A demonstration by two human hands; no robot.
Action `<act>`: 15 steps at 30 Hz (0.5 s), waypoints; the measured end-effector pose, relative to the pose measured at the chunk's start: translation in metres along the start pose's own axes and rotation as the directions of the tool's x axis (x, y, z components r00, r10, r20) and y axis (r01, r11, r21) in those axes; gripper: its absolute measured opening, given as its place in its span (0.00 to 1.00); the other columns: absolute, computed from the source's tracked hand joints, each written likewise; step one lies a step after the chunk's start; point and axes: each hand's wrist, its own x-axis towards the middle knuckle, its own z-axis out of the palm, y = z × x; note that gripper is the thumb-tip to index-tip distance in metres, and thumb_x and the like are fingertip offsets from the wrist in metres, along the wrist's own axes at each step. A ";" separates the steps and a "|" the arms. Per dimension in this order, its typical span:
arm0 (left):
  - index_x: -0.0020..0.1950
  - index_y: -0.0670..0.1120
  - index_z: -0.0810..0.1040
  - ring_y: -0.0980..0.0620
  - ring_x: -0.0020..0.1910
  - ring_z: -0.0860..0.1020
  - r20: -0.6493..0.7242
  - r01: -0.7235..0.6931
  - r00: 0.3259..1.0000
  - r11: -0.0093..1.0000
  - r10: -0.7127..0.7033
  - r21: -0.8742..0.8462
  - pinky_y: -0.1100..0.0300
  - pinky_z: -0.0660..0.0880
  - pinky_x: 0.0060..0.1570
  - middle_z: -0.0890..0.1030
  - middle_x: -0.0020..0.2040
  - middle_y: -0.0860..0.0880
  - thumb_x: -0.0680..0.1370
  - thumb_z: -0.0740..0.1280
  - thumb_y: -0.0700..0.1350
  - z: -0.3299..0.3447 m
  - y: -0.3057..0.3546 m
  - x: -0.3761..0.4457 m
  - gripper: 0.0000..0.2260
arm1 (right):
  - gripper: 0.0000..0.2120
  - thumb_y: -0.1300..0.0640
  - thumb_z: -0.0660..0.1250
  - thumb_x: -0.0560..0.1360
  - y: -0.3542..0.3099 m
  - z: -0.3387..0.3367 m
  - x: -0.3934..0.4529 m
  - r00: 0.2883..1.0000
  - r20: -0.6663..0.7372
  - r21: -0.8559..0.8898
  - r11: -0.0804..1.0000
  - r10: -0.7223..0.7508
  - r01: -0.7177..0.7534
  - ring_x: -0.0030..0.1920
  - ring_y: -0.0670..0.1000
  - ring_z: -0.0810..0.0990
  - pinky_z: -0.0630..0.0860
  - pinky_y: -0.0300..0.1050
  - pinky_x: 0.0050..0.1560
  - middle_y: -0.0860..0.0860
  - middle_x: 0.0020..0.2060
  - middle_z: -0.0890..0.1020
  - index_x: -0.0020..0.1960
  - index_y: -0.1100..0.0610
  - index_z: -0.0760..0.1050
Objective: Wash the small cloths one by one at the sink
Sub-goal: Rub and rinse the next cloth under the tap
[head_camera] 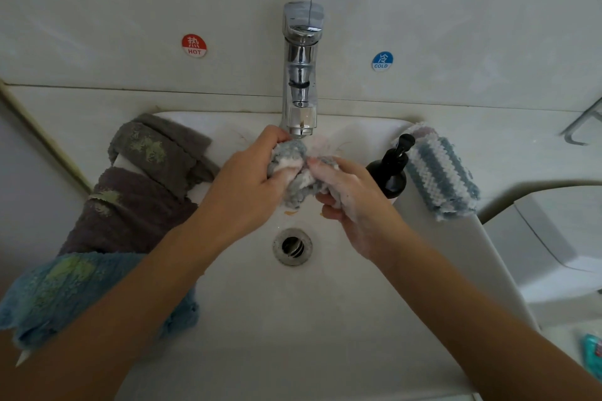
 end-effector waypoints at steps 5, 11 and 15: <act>0.48 0.50 0.71 0.59 0.26 0.73 -0.103 -0.135 0.982 0.968 0.159 0.211 0.65 0.64 0.26 0.71 0.29 0.57 0.79 0.55 0.52 0.011 0.013 -0.008 0.09 | 0.10 0.52 0.65 0.80 -0.007 0.011 0.001 0.967 -0.251 0.185 0.979 -0.035 0.083 0.30 0.46 0.71 0.68 0.37 0.31 0.48 0.30 0.73 0.41 0.53 0.71; 0.48 0.45 0.78 0.52 0.27 0.76 -0.239 -0.043 0.969 0.995 0.064 0.092 0.59 0.71 0.27 0.76 0.30 0.52 0.79 0.52 0.57 0.043 0.020 -0.007 0.20 | 0.20 0.53 0.61 0.82 -0.002 0.032 -0.007 0.897 -0.413 0.185 0.949 -0.159 0.254 0.30 0.53 0.71 0.71 0.52 0.33 0.50 0.25 0.73 0.32 0.52 0.76; 0.38 0.52 0.72 0.55 0.30 0.75 -0.343 0.101 0.934 0.995 -0.101 -0.018 0.64 0.69 0.31 0.73 0.29 0.55 0.82 0.59 0.49 0.047 0.007 0.006 0.12 | 0.18 0.56 0.59 0.83 0.014 0.044 -0.009 0.913 -0.355 0.114 0.960 -0.200 0.254 0.29 0.53 0.73 0.69 0.48 0.31 0.58 0.29 0.74 0.40 0.67 0.74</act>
